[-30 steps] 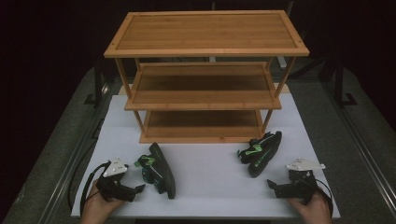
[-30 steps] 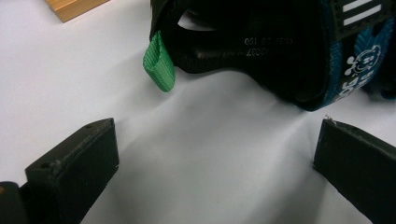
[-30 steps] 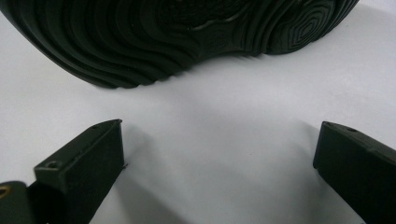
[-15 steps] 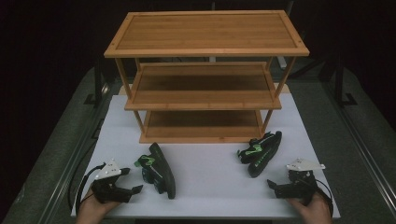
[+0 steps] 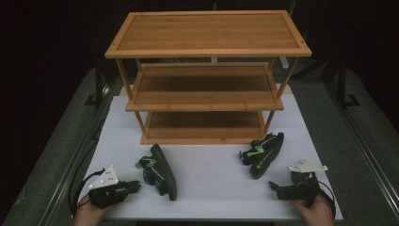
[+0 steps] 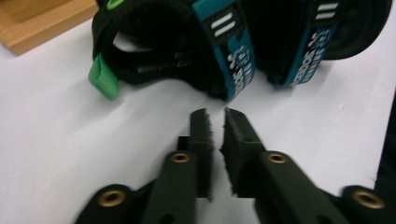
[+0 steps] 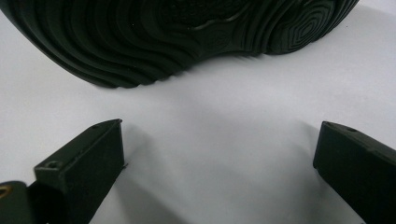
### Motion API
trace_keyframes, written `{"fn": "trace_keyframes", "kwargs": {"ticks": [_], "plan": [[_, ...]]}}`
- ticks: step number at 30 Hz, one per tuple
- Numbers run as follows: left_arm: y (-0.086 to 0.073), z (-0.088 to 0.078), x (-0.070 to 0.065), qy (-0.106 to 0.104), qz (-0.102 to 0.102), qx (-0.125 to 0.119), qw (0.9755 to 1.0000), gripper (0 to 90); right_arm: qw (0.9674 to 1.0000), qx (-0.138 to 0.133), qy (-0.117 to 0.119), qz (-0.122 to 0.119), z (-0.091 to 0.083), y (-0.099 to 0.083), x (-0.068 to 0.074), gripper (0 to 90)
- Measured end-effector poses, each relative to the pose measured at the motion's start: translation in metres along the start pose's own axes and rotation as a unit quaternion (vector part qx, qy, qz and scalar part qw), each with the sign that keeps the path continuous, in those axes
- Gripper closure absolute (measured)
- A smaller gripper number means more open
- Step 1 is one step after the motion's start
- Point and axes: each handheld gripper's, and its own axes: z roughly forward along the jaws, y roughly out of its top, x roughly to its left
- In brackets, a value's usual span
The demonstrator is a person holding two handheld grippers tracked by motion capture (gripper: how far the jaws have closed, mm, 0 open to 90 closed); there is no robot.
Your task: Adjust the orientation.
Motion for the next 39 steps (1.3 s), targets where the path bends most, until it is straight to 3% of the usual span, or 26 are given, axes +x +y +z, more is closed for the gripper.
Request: {"fn": "trace_keyframes", "kwargs": {"ticks": [2,7,17,20,25,33,34,39], "plan": [[0.003,0.002,0.0,-0.006,0.002,-0.002,1.0,89.9,1.0,0.0,0.0,0.0,0.0,0.0,0.0,1.3],[0.005,0.009,-0.002,-0.017,0.009,0.011,0.9998,90.0,1.0,0.0,0.0,0.0,0.0,0.0,0.0,1.3],[0.008,0.017,0.0,-0.015,0.016,0.019,0.9996,89.7,1.0,0.0,-0.001,0.0,0.0,0.0,0.0,1.3],[0.006,0.017,0.002,-0.017,0.007,0.018,0.9997,76.0,1.0,0.0,-0.001,0.0,0.0,0.0,0.0,1.3],[0.006,0.015,0.0,-0.023,0.009,0.014,0.9996,72.7,1.0,-0.001,-0.001,-0.001,0.0,0.0,0.0,1.3],[0.011,0.017,0.0,-0.026,0.01,0.012,0.9995,79.6,1.0,-0.001,-0.001,-0.001,0.0,0.0,0.0,1.3],[0.012,0.016,0.0,-0.031,0.011,0.006,0.9994,88.5,1.0,-0.001,-0.001,-0.001,0.0,0.0,0.0,1.3],[0.019,0.016,-0.001,-0.035,0.012,-0.003,0.9993,88.4,1.0,-0.001,-0.001,-0.001,0.0,0.0,0.0,1.3]]}}
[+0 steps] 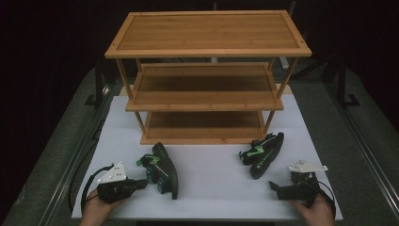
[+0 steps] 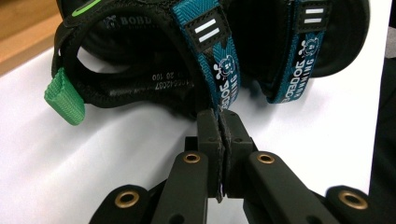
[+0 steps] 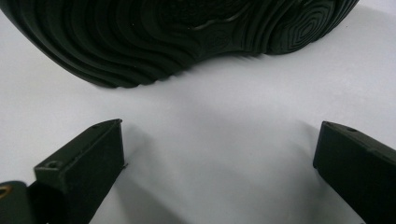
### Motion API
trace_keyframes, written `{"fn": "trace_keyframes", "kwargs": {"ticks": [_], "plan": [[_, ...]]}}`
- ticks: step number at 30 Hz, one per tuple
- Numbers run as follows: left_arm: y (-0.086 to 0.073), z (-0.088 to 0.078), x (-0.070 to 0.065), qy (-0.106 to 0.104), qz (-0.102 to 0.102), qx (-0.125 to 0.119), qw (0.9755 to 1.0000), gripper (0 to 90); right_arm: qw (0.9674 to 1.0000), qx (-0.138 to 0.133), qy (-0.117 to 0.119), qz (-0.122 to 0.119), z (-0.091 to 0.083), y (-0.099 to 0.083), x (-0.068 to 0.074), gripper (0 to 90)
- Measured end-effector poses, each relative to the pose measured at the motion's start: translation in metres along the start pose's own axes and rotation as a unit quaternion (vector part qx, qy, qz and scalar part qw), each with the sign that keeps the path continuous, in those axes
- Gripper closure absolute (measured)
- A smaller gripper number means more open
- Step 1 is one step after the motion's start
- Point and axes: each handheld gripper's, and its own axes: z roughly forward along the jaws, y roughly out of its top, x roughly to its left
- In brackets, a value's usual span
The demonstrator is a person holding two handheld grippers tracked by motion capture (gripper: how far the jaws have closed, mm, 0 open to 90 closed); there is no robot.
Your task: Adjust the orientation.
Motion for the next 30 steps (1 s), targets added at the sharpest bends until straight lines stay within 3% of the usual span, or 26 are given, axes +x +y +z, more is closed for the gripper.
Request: {"fn": "trace_keyframes", "kwargs": {"ticks": [2,4,16,30], "plan": [[0.002,0.0,0.0,-0.001,0.002,-0.004,1.0,87.8,1.0,0.0,0.0,0.0,0.0,0.0,0.0,1.3],[0.003,0.002,0.0,-0.003,-0.001,-0.006,1.0,75.8,1.0,0.0,0.0,0.0,0.0,0.0,0.0,1.3],[0.02,0.02,0.003,0.007,0.025,0.003,0.9996,80.5,1.0,0.0,0.0,0.0,0.0,0.0,0.0,1.3],[0.026,0.014,0.002,0.016,0.032,-0.006,0.9994,78.4,1.0,0.0,0.0,0.0,0.0,0.0,0.0,1.3]]}}
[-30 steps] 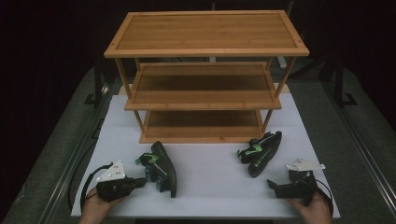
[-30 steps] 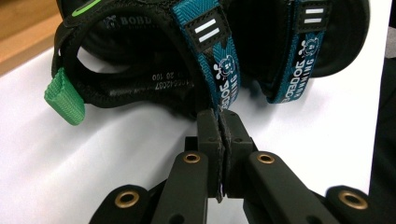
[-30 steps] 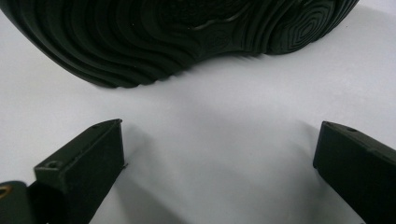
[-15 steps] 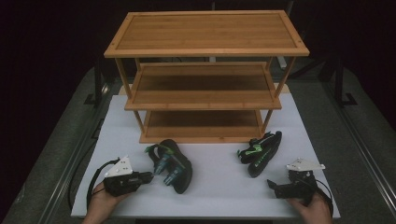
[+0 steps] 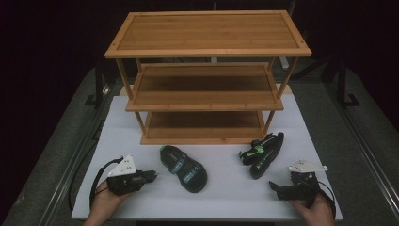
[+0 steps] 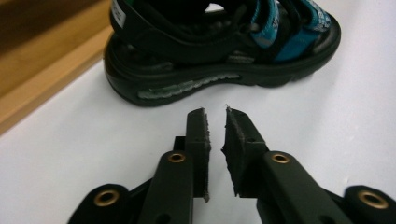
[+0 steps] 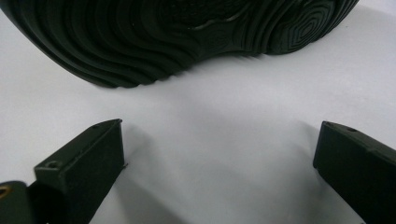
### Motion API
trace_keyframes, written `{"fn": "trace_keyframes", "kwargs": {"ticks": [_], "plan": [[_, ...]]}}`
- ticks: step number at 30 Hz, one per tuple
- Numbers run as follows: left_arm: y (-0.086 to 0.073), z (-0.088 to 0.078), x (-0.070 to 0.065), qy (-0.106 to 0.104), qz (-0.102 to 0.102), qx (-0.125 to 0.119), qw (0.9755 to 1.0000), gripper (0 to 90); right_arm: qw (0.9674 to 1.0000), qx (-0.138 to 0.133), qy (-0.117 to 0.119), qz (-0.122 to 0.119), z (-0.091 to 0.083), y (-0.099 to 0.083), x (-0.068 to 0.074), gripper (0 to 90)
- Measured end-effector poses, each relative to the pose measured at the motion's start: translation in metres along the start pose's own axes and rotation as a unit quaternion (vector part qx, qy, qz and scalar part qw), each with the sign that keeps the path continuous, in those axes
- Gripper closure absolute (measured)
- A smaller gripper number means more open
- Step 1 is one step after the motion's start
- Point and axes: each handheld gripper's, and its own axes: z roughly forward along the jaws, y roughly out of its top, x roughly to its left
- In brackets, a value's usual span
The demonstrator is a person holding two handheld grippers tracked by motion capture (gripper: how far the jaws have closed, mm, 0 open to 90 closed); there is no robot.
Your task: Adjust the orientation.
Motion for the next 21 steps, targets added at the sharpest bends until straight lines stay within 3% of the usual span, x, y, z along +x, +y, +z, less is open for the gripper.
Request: {"fn": "trace_keyframes", "kwargs": {"ticks": [3,6,10,11,16,21], "plan": [[0.007,-0.005,0.005,0.009,0.001,-0.005,0.9999,80.8,1.0,0.0,0.0,0.0,0.0,0.0,0.0,1.3],[0.017,-0.01,0.014,0.016,-0.005,-0.009,0.9998,90.0,1.0,0.0,0.0,0.0,0.0,0.0,0.0,1.3],[0.029,-0.006,0.029,0.032,-0.012,-0.009,0.9994,90.0,1.0,0.0,0.0,-0.001,0.0,0.0,0.0,1.3],[0.034,-0.001,0.037,0.038,-0.015,-0.007,0.9991,90.0,1.0,0.0,0.0,-0.001,0.0,0.0,0.0,1.3],[0.043,0.012,0.053,0.044,-0.014,-0.006,0.9989,90.0,1.0,-0.001,0.0,-0.001,0.0,0.0,0.0,1.3],[0.053,0.038,0.072,0.035,-0.016,-0.006,0.9993,90.0,1.0,-0.001,0.0,-0.001,0.0,0.0,0.0,1.3]]}}
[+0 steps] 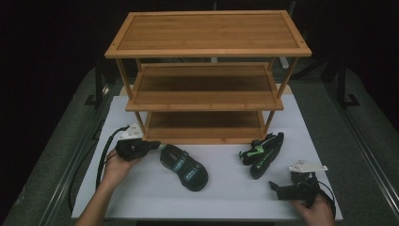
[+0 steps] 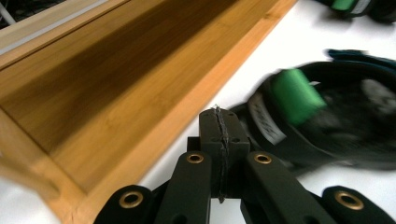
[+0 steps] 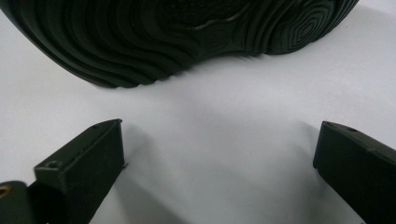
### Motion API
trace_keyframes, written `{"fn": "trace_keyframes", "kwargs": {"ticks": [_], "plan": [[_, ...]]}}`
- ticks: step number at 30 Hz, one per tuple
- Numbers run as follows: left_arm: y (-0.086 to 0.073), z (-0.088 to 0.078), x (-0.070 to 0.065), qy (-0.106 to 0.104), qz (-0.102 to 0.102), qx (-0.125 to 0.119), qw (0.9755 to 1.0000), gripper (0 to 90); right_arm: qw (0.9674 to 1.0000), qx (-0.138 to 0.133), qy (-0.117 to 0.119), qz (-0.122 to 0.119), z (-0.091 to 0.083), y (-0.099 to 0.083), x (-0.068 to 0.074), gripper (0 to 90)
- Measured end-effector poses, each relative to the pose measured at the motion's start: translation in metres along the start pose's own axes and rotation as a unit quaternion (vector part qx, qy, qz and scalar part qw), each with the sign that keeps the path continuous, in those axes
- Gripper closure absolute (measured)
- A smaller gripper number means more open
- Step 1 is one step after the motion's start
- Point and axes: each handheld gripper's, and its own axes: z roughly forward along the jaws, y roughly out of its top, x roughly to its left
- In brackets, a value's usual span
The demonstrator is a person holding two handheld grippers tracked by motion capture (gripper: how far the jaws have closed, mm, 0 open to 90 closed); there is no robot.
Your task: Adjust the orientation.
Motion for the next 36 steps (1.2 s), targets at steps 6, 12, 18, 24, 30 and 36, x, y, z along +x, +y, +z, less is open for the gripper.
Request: {"fn": "trace_keyframes", "kwargs": {"ticks": [6,12,18,24,30,36], "plan": [[0.004,0.026,0.005,-0.017,0.005,0.005,0.9998,90.0,1.0,0.0,0.0,0.001,0.0,0.0,0.0,1.3],[0.003,0.042,0.006,-0.029,0.004,0.014,0.9995,90.0,1.0,0.0,0.0,0.0,0.0,0.0,0.0,1.3],[0.0,0.041,0.007,-0.03,-0.006,0.018,0.9994,90.0,1.0,0.0,0.0,0.0,0.0,0.0,0.0,1.3],[-0.001,0.036,0.005,-0.027,0.001,0.024,0.9993,90.0,1.0,-0.001,0.0,0.001,0.0,0.0,0.0,1.3],[-0.007,0.028,0.004,-0.028,0.009,0.027,0.9992,90.0,1.0,-0.001,0.0,0.0,0.0,0.0,0.0,1.3],[-0.013,0.017,-0.001,-0.028,0.007,0.032,0.9991,90.0,1.0,-0.001,0.0,0.0,0.0,0.0,0.0,1.3]]}}
